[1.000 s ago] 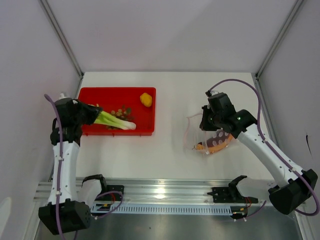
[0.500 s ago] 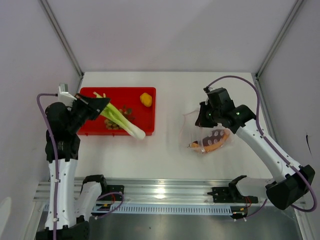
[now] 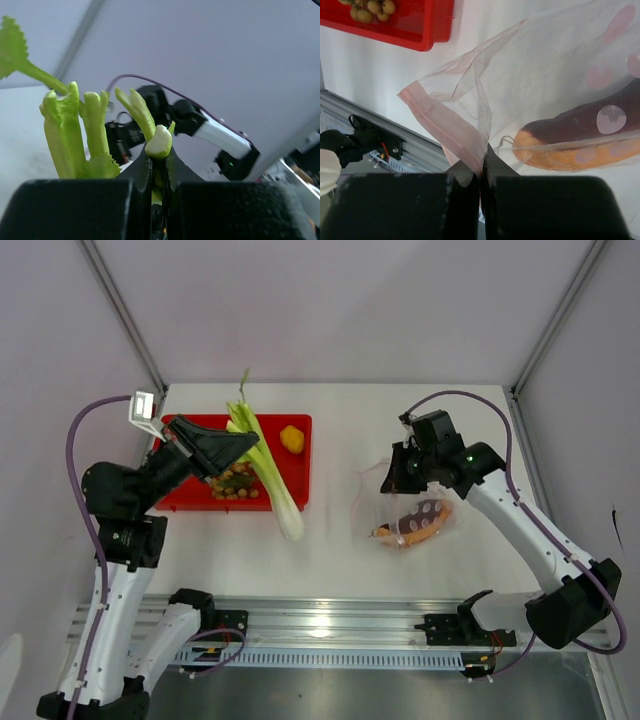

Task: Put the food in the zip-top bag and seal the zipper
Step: Pick up the fake vegetable from the bin, then place the fake vegetable in the zipper food storage bag.

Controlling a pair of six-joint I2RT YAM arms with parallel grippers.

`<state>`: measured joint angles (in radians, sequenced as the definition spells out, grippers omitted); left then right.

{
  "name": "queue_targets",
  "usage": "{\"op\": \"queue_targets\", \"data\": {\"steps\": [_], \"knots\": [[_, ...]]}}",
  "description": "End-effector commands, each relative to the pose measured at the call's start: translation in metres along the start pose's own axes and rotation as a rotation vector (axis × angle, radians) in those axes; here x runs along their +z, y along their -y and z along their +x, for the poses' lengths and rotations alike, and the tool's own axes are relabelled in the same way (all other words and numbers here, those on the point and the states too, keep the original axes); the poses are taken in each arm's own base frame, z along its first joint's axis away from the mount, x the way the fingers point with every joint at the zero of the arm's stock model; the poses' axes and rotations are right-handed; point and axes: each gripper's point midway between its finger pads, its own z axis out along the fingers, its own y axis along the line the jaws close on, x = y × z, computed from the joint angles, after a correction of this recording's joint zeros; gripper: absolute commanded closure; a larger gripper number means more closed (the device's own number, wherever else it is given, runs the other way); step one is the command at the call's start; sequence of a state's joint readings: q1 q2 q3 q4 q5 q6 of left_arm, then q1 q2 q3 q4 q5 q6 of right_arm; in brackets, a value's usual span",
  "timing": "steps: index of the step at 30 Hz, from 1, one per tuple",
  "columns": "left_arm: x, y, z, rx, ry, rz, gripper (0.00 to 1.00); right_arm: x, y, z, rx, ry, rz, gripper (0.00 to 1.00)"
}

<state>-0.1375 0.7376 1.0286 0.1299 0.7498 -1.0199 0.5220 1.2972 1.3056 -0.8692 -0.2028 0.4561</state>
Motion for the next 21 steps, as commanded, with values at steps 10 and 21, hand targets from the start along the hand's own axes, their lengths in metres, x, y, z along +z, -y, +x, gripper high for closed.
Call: {"op": "queue_targets", "data": {"steps": [10,21], "knots": [[0.042,0.074,0.012,0.161,-0.049,0.365,0.99,-0.008,-0.055,0.016,-0.009,-0.090,-0.231,1.00],[0.071,0.076,0.026,0.172,-0.093,0.423,0.99,-0.015,-0.079,0.038,-0.015,-0.168,-0.344,1.00]]}}
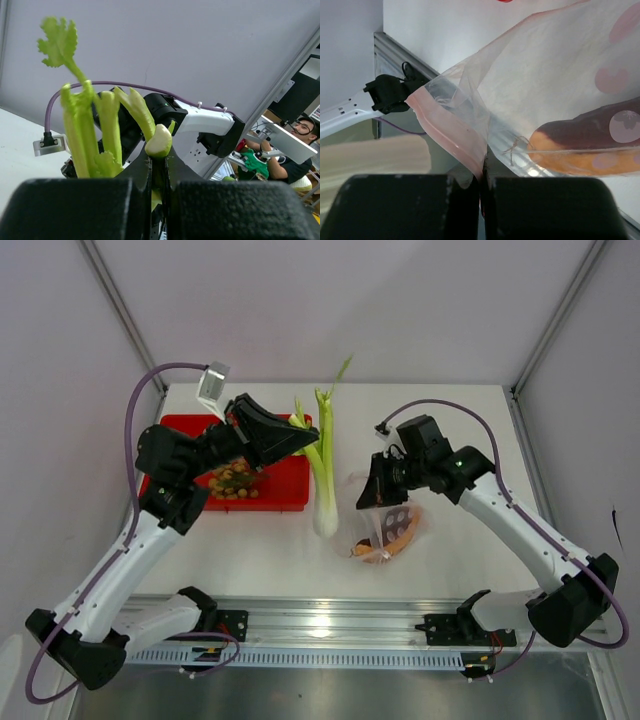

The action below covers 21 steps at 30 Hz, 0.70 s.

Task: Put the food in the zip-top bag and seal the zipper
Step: Place the fake vegetable in the zipper food storage bag.

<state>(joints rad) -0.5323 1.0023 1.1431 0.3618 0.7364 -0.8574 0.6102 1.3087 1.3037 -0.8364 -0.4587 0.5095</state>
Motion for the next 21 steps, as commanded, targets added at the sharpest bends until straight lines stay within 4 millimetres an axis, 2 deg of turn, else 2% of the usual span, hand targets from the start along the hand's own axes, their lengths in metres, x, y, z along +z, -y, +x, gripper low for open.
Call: {"op": "queue_targets", "data": {"steps": [1,5,8,14,21], "knots": [[0.009,0.021,-0.020,0.099,0.058,0.076,0.99,-0.003,-0.016,0.004,-0.003,-0.008,-0.075,1.00],[0.020,0.017,-0.016,0.088,0.043,0.096,0.99,0.000,-0.019,0.005,0.013,-0.020,-0.097,1.00],[0.026,0.017,-0.013,0.095,0.032,0.108,0.99,0.001,-0.029,0.002,0.019,-0.024,-0.152,1.00],[0.031,0.010,-0.005,0.120,0.017,0.104,0.99,-0.011,-0.054,0.007,0.023,-0.054,-0.274,1.00],[0.039,0.006,0.000,0.127,0.011,0.142,0.99,-0.016,-0.058,0.020,0.038,-0.095,-0.314,1.00]]}}
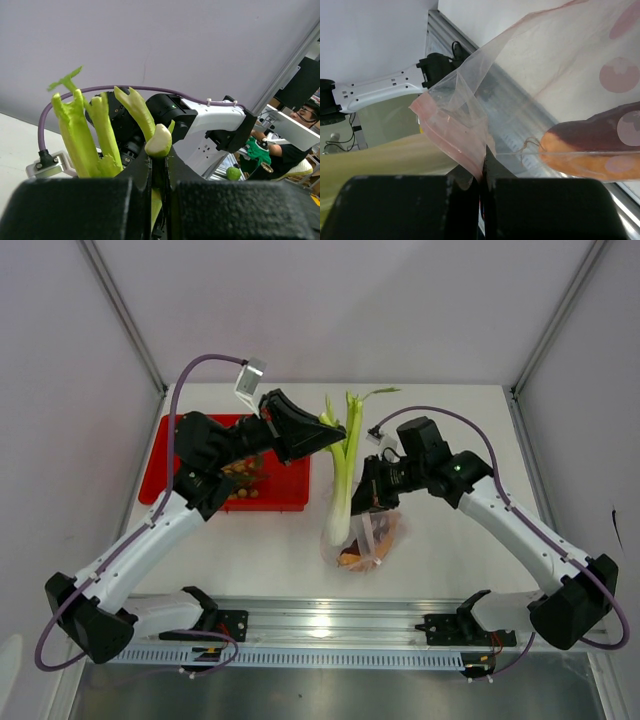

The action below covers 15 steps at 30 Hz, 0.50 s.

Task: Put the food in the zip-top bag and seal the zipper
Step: Place the fake vegetable in the zipper food storage bag.

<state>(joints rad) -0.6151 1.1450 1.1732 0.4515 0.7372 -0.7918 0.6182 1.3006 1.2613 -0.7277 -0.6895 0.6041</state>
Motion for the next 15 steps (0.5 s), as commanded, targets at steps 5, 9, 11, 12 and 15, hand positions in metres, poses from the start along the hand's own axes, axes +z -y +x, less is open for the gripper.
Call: {"op": "queue_targets", "data": {"steps": [5,9,11,12,15], "knots": [[0.007,0.012,-0.003,0.114,0.015,0.094,0.99,-0.011,-0.031,0.006,-0.002,0.000,-0.141,1.00],[-0.007,0.000,0.026,0.105,-0.021,0.053,0.99,-0.014,-0.038,-0.002,0.010,0.019,-0.170,1.00],[-0.015,0.002,0.030,0.114,-0.020,0.039,0.99,-0.015,-0.040,-0.007,0.022,0.034,-0.183,1.00],[-0.020,-0.006,0.044,0.102,-0.046,0.012,0.99,-0.013,-0.038,-0.009,0.026,0.037,-0.176,1.00],[-0.037,-0.009,0.057,0.119,-0.058,-0.056,0.99,-0.013,-0.037,-0.013,0.039,0.043,-0.177,1.00]]}}
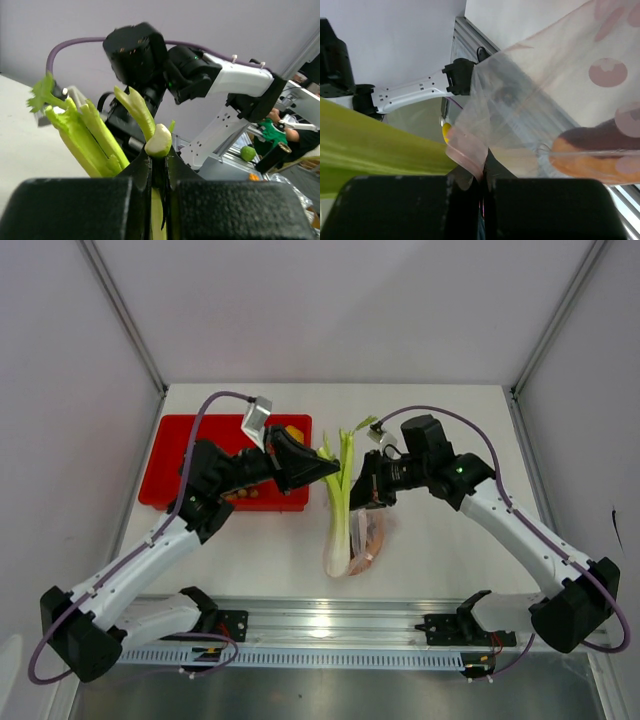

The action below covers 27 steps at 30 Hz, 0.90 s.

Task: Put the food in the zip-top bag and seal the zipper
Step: Place the fake vegetable in the zipper food storage bag.

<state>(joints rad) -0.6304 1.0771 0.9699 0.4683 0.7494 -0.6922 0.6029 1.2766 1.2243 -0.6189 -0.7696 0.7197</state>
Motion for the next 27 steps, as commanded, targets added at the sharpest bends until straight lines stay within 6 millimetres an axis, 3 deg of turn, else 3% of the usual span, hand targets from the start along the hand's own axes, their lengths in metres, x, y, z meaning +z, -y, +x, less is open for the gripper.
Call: {"op": "queue_targets", "data": {"steps": [1,3,5,13,18,21,27], "knots": [[-0.021,0.010,0.008,0.106,0.014,-0.041,0.99,-0.007,-0.019,-0.009,-0.017,0.028,-0.074,1.00],[-0.032,0.020,0.006,0.136,0.037,-0.056,0.99,-0.009,-0.021,-0.013,-0.017,0.045,-0.074,1.00],[-0.041,0.009,0.020,0.102,0.022,-0.135,0.99,-0.009,-0.019,-0.021,-0.007,0.064,-0.067,1.00],[-0.062,0.019,0.061,-0.009,0.010,-0.234,0.99,-0.001,-0.011,-0.042,0.003,0.139,0.024,1.00],[-0.077,-0.010,0.080,-0.120,-0.016,-0.512,0.99,-0.007,-0.011,-0.049,-0.015,0.256,0.118,1.00],[-0.071,-0.014,0.087,-0.148,-0.005,-0.547,1.00,-0.020,-0.011,-0.053,-0.020,0.366,0.183,1.00],[-0.032,-0.021,0.108,-0.144,-0.101,-0.540,0.99,-0.054,0.018,-0.047,-0.027,0.474,0.371,1.00]]}}
